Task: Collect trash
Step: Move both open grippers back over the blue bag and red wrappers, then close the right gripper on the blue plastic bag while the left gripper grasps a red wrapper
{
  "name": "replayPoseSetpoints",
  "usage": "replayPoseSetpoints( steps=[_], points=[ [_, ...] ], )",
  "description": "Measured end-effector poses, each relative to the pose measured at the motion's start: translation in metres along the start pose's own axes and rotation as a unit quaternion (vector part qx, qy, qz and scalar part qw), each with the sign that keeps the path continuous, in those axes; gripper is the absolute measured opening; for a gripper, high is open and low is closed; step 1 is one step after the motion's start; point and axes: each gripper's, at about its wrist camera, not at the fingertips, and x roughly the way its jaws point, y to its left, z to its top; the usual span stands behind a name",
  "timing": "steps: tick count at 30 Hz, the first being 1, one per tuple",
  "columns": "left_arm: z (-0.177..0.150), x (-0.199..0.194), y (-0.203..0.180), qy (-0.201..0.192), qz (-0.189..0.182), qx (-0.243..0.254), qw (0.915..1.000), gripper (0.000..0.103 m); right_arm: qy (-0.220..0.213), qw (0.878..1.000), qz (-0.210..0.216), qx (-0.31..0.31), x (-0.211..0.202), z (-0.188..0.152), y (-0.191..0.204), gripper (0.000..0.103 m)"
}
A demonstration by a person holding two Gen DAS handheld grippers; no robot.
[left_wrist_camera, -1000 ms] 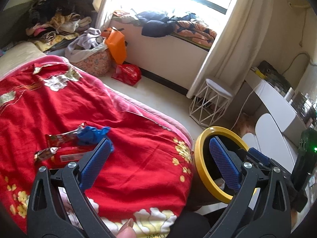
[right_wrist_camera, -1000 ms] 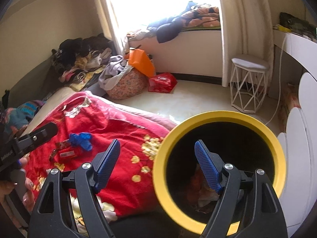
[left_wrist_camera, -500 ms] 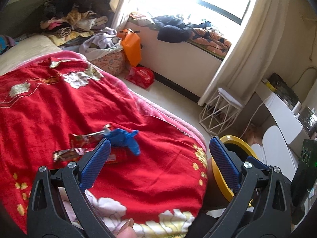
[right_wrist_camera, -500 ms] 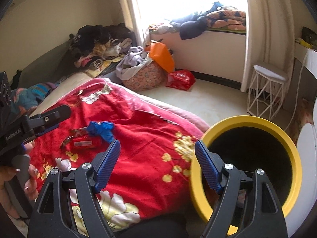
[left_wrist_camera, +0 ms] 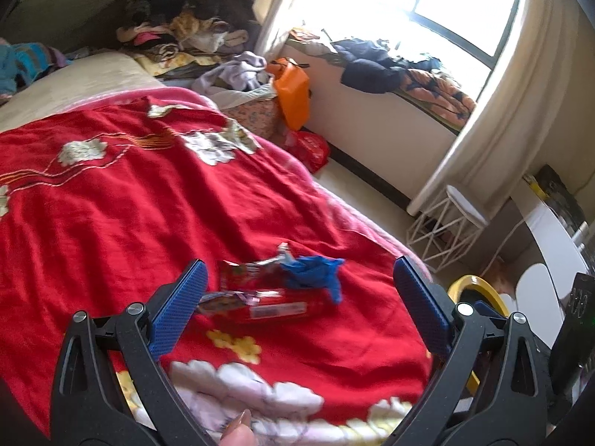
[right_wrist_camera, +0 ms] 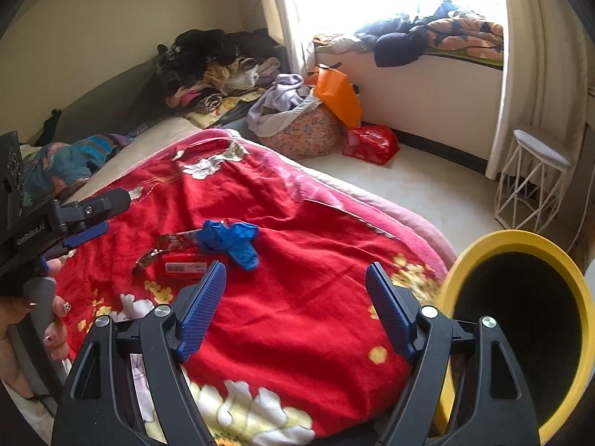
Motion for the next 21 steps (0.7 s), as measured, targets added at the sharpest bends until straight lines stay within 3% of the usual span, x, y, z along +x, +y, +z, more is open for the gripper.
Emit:
replayPoseSetpoints(
  steps=[5, 15, 21],
  points=[
    [0.005, 0.005, 0.020, 0.006, 0.010, -0.007, 0.9999, 0.092, 0.000, 1.000, 0.021, -0.012, 0.016, 0.009, 0.016, 0.075],
    [0.010, 0.036, 0.045, 0.064, -0.001, -0.008, 0.9979, 0.060, 0.026, 0.998, 0.056, -0.032, 0.058, 0.019, 0.042, 0.061],
    [0.010, 0.057, 0.049, 0.103, -0.015, -0.004, 0.9946, 0.053, 0.049, 0.996, 0.077, -0.021, 0.086, 0.026, 0.047, 0.055]
  ],
)
